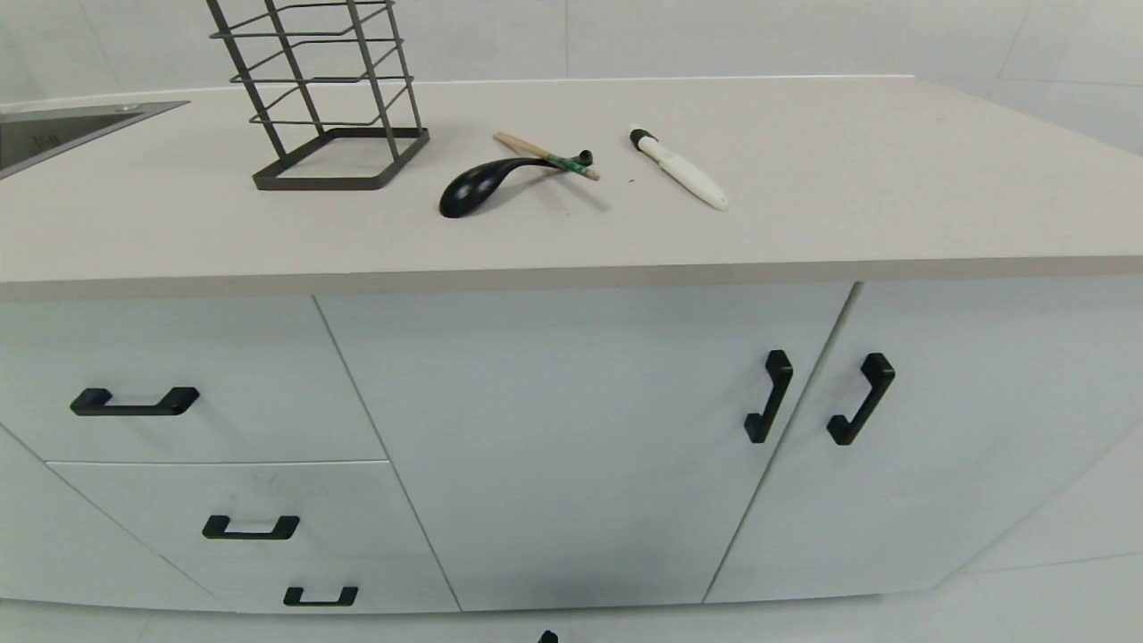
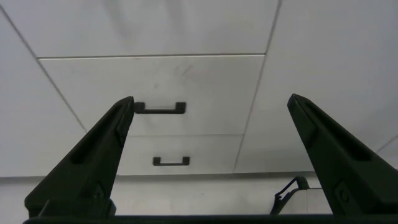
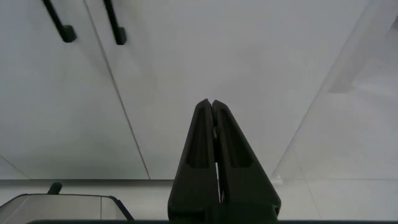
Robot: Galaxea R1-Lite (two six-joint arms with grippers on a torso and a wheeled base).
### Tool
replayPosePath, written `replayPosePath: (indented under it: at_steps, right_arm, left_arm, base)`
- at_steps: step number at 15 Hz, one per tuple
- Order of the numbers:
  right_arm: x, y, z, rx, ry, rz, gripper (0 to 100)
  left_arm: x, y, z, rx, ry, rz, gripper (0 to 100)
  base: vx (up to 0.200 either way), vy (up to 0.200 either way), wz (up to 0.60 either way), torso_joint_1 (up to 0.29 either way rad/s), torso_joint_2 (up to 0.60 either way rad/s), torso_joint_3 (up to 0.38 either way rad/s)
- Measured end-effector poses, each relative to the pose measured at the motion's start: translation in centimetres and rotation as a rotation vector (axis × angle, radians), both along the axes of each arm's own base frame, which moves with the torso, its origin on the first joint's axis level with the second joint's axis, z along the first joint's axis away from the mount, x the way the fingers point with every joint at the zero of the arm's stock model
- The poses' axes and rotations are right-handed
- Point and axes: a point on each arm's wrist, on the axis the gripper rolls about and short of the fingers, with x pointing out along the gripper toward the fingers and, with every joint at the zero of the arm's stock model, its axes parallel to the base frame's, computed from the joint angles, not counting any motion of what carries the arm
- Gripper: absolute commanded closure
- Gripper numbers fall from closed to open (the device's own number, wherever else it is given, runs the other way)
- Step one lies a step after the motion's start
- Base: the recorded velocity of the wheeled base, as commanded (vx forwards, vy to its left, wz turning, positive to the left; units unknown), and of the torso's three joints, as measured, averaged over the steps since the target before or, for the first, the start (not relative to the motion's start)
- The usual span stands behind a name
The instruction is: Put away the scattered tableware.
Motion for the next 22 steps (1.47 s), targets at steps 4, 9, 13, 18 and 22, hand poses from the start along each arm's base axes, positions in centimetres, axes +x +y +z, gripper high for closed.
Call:
replayPosePath:
  at_steps: [4,9,13,18,22]
  right_arm:
    - [0.0,0.0,0.0,0.0,0.0,0.0,100]
    - [0.0,0.0,0.0,0.0,0.001,0.0,100]
    - [0.0,0.0,-0.01,0.0,0.001,0.0,100]
    - [0.0,0.0,0.01,-0.002,0.0,0.0,100]
    - [0.0,0.0,0.0,-0.001,0.001,0.0,100]
  left_arm:
    - [0.0,0.0,0.01,0.0,-0.001,0.0,0]
    - [0.0,0.0,0.02,0.0,-0.002,-0.001,0]
    - [0.0,0.0,0.02,0.0,-0.001,-0.002,0]
    - [0.0,-0.01,0.01,0.001,-0.001,-0.003,0]
    - [0.0,-0.01,0.02,-0.001,-0.001,-0.006,0]
  base:
    - [-0.2,0.2,0.0,0.002,0.0,0.002]
    - [-0.16,0.16,0.0,0.004,0.0,0.0]
    - [0.0,0.0,0.0,0.0,0.0,0.0]
    - [0.0,0.0,0.48,0.004,0.0,0.001]
    - [0.0,0.0,0.0,0.0,0.0,0.0]
